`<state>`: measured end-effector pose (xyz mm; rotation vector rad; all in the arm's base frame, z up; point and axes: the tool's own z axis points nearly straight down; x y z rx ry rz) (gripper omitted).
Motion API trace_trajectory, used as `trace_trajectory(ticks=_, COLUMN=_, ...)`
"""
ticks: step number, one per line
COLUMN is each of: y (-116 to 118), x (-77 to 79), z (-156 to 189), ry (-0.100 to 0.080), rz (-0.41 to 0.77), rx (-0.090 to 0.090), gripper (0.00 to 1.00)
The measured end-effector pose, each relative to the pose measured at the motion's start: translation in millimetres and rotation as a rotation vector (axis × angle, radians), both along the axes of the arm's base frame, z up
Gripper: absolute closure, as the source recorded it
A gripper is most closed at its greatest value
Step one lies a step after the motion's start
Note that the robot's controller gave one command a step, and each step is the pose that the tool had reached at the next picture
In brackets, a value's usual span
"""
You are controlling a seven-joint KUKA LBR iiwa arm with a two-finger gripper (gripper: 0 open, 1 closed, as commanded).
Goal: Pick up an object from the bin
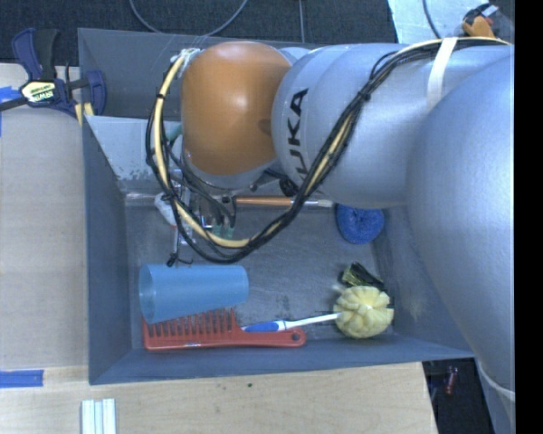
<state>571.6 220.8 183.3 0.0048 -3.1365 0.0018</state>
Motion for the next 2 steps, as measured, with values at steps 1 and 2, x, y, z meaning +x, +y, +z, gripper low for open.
trace_trajectory(ticks=1, y=-1, x=2.2, z=5, ry=-0.008, rz=-0.004, rx=0.003, gripper=0.00)
trace_trajectory(ticks=2, y=-30, x=-30.6, z=-77, ry=-0.012, rz=0.277, rx=0.007, gripper=0.00)
